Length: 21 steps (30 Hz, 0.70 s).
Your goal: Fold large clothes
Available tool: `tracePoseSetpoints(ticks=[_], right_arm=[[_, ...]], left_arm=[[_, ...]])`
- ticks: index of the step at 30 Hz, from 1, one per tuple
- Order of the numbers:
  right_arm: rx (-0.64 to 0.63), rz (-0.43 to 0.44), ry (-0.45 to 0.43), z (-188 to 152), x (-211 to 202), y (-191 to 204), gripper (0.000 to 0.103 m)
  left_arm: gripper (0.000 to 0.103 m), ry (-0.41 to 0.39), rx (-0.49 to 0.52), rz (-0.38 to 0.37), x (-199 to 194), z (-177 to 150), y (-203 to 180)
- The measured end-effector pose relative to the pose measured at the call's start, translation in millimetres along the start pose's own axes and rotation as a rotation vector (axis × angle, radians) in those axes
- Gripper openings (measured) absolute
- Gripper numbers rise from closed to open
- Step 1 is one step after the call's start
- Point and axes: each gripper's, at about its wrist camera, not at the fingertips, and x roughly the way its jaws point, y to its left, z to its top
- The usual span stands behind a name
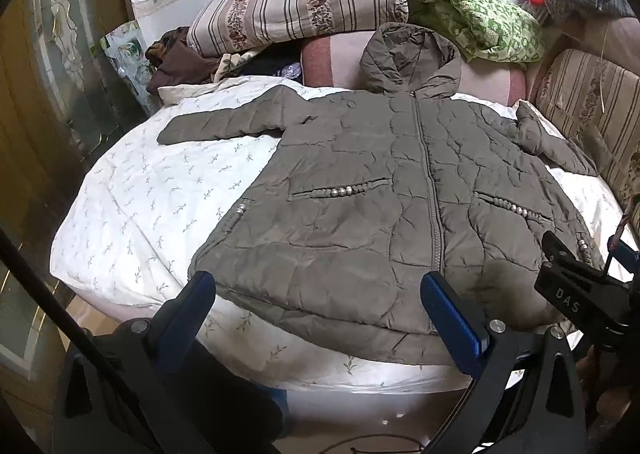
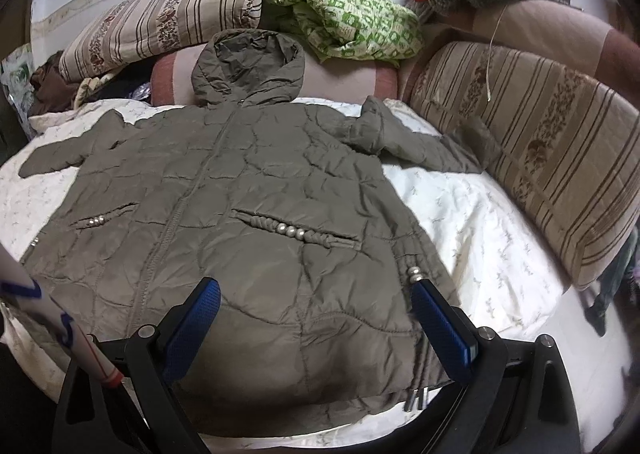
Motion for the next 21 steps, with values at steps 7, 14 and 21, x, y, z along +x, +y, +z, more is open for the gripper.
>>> tracePoseSetpoints(ticks=[7, 14, 21], right_arm=[[-0.008, -0.001, 0.004, -2.2, 0.1, 1.5, 0.099], [-0.010, 0.042, 0.047, -6.8, 4.6, 3.6, 0.099], [-0.017, 0.054, 0.070, -8.1, 8.1, 4.1, 0.099]], left_arm=[[0.102, 0.010, -0.008, 0.008, 1.5, -1.2, 1.8], [0.102, 0.028, -0.002, 0.012, 4.9, -1.6, 0.9], [0.102, 0.040, -0.002, 0.013, 7.9, -2.9, 2.0]])
